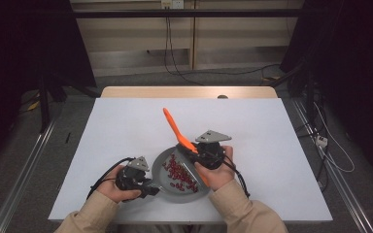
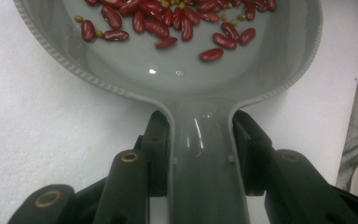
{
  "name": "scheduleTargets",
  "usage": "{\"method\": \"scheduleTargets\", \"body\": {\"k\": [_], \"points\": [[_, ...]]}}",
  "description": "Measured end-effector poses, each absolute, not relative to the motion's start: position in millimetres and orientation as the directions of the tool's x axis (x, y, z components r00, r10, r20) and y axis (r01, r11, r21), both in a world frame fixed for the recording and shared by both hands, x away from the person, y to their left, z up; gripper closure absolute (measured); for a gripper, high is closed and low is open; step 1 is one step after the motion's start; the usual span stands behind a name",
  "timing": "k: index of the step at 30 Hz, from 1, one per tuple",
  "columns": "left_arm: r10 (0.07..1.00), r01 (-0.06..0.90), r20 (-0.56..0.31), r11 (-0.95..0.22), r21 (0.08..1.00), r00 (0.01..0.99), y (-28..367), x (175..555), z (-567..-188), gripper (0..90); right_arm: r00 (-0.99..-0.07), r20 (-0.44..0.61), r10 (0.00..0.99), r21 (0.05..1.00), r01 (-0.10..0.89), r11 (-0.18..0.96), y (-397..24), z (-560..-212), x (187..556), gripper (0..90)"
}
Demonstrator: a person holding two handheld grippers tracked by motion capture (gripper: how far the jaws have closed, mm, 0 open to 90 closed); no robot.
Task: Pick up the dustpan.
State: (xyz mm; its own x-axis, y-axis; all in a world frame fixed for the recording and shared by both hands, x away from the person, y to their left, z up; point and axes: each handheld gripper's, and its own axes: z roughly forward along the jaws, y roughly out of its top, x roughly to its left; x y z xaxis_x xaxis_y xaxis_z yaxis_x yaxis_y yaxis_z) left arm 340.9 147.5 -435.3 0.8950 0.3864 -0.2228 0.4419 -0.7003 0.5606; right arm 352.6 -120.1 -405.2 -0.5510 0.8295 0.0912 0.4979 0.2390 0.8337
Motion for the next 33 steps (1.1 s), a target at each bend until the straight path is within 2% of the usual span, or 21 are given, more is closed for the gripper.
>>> {"method": "scheduleTargets", "body": {"k": [14, 21, 24, 27, 30, 33], "points": [[0.366, 0.424, -0.218, -0.716, 0.555, 0.904, 147.9, 336.1, -433.8, 62.8, -0.434, -0.006, 0.901, 0.815, 0.519, 0.256, -175.2, -423.3, 347.6, 71.3], [0.393, 0.451, -0.228, -0.701, 0.553, 0.891, 141.3, 335.8, -434.8, 62.9, -0.452, -0.022, 0.892, 0.827, 0.493, 0.27, -149.5, -430.8, 328.5, 70.9], [0.397, 0.456, -0.232, -0.699, 0.55, 0.888, 140.3, 336.7, -435.1, 62.9, -0.474, 0.03, 0.88, 0.831, 0.501, 0.242, -135.5, -429.8, 328.0, 71.1], [0.404, 0.464, -0.236, -0.69, 0.556, 0.884, 140.7, 336.4, -434.6, 62.9, -0.485, 0.003, 0.874, 0.842, 0.473, 0.26, -119.5, -430.2, 327.8, 70.9], [0.41, 0.472, -0.242, -0.685, 0.554, 0.879, 140.9, 336.4, -436.0, 62.9, -0.492, 0.051, 0.869, 0.857, 0.468, 0.215, -114.2, -424.4, 331.6, 71.3], [0.405, 0.469, -0.243, -0.687, 0.556, 0.881, 143.1, 337.7, -436.1, 62.9, -0.514, 0.028, 0.857, 0.862, 0.447, 0.24, -109.2, -419.8, 332.8, 71.3]]}}
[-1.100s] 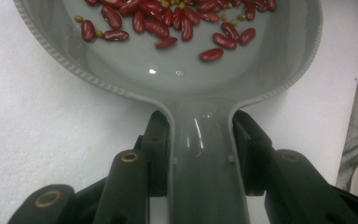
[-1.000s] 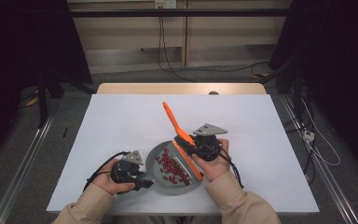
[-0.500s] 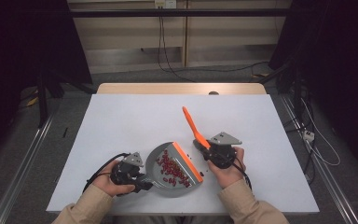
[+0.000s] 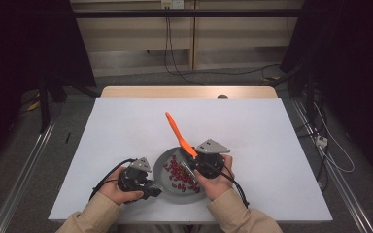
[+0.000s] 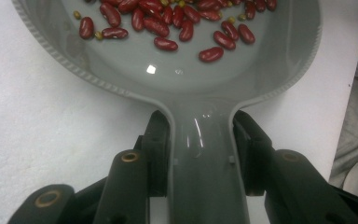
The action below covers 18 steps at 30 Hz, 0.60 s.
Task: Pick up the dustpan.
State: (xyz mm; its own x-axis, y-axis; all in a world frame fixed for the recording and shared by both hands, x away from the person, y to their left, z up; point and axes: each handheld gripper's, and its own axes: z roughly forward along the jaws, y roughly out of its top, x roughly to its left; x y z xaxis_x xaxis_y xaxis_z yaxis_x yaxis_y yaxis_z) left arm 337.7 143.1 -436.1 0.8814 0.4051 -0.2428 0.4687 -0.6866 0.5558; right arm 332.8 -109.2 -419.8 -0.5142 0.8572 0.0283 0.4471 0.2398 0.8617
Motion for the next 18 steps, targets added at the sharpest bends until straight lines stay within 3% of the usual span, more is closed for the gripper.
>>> {"method": "scheduleTargets", "body": {"k": [3, 12, 18], "points": [[0.415, 0.479, -0.248, -0.677, 0.559, 0.875, 145.3, 338.3, -436.3, 62.9, -0.524, 0.053, 0.85, 0.868, 0.445, 0.22, -114.9, -416.8, 336.2, 71.3], [0.421, 0.485, -0.25, -0.677, 0.553, 0.872, 149.4, 339.9, -433.5, 62.8, -0.419, -0.004, 0.908, 0.85, 0.477, 0.224, -157.3, -422.8, 357.4, 71.3], [0.422, 0.486, -0.249, -0.683, 0.545, 0.872, 148.1, 340.7, -433.8, 62.8, -0.45, -0.007, 0.893, 0.847, 0.472, 0.245, -139.7, -434.9, 347.1, 70.9]]}}
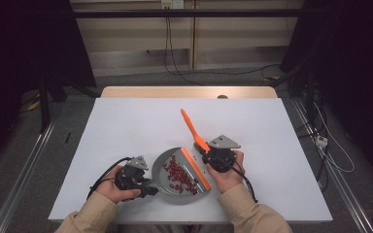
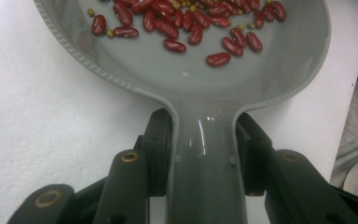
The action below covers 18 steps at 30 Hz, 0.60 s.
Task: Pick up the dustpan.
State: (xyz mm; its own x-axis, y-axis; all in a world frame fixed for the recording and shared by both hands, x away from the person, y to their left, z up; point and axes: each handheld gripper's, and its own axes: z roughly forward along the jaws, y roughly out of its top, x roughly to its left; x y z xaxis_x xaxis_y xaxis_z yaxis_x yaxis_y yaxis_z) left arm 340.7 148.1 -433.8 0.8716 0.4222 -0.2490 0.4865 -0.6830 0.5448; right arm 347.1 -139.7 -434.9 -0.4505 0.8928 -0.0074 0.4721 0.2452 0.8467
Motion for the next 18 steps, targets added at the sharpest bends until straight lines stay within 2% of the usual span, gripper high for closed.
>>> {"method": "scheduleTargets", "body": {"k": [3, 5, 7, 9, 18], "points": [[0.426, 0.49, -0.25, -0.681, 0.545, 0.87, 148.0, 341.0, -434.2, 62.8, -0.494, 0.044, 0.868, 0.851, 0.474, 0.227, -125.9, -433.5, 338.8, 71.1], [0.429, 0.491, -0.249, -0.678, 0.546, 0.869, 148.2, 340.8, -434.4, 62.8, -0.516, 0.031, 0.856, 0.857, 0.454, 0.243, -117.7, -430.3, 334.1, 71.1], [0.432, 0.494, -0.25, -0.672, 0.552, 0.867, 148.3, 340.5, -435.3, 62.8, -0.536, 0.08, 0.84, 0.865, 0.456, 0.209, -115.2, -425.8, 333.7, 71.4], [0.431, 0.494, -0.251, -0.671, 0.553, 0.866, 148.0, 340.4, -435.8, 62.7, -0.548, 0.063, 0.834, 0.872, 0.436, 0.221, -112.9, -421.3, 333.4, 71.4], [0.432, 0.475, -0.22, -0.671, 0.57, 0.875, 148.9, 337.8, -432.3, 59.3, -0.474, 0.048, 0.879, 0.879, 0.438, 0.188, -146.2, -413.7, 349.1, 71.3]]}}
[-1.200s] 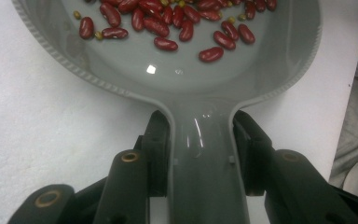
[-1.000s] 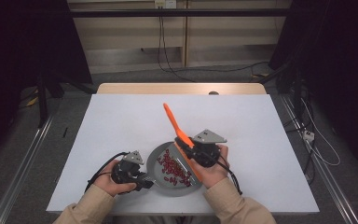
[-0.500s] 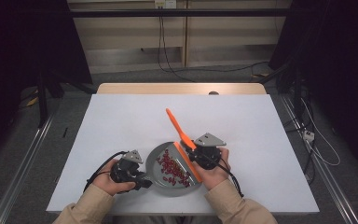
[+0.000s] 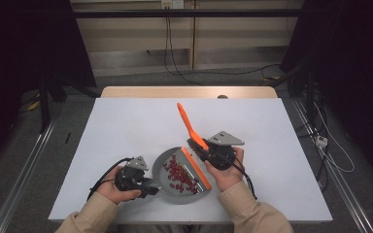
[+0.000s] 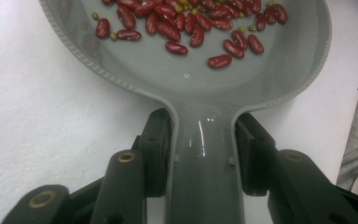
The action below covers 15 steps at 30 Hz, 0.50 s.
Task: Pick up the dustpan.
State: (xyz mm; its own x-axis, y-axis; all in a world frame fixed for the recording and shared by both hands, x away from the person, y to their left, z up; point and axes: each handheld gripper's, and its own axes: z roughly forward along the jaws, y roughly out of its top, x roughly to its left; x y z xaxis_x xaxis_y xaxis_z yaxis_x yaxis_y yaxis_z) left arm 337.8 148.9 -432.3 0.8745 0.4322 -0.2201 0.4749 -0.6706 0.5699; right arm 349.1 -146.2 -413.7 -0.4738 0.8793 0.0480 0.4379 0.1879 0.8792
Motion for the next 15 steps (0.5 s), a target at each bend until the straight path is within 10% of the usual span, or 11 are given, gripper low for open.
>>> {"method": "scheduleTargets", "body": {"k": [15], "points": [[0.448, 0.477, -0.197, -0.687, 0.548, 0.872, 136.2, 340.7, -435.3, 63.5, -0.532, -0.024, 0.846, 0.842, 0.445, 0.304, -125.6, -431.1, 343.1, 71.2]]}}
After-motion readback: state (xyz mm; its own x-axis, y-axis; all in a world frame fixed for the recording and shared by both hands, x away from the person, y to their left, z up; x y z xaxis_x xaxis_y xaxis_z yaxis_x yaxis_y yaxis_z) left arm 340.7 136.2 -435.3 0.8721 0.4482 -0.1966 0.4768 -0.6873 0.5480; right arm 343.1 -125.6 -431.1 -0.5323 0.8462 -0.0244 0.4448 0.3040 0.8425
